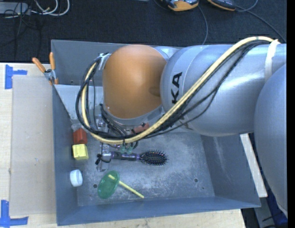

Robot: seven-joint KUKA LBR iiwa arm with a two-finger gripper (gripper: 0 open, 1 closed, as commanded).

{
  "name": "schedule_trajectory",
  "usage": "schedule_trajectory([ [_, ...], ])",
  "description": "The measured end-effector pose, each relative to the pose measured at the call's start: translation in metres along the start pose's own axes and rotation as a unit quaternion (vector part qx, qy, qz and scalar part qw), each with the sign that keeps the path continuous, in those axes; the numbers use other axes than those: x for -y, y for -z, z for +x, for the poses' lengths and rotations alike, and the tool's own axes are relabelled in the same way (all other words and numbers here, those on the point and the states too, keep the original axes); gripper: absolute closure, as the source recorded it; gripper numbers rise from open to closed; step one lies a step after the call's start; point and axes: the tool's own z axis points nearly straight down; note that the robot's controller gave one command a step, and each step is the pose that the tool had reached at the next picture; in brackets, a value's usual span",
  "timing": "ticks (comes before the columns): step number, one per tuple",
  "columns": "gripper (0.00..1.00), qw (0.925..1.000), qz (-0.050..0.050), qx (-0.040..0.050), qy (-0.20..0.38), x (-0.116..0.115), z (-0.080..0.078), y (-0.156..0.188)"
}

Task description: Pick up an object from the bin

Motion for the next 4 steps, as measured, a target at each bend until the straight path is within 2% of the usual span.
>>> schedule_trajectory([
  [1,0.0,1.0,-0.001,0.0041,-0.002,0.001,-0.002,0.005],
  [2,0.0,0.9992,-0.001,0.0032,0.039,0.021,-0.032,-0.027],
  [3,0.0,0.9981,0.0,0.0044,0.062,0.064,-0.068,-0.095],
  [4,0.0,0.9982,0.0,0.0011,0.061,0.07,-0.071,-0.09],
])
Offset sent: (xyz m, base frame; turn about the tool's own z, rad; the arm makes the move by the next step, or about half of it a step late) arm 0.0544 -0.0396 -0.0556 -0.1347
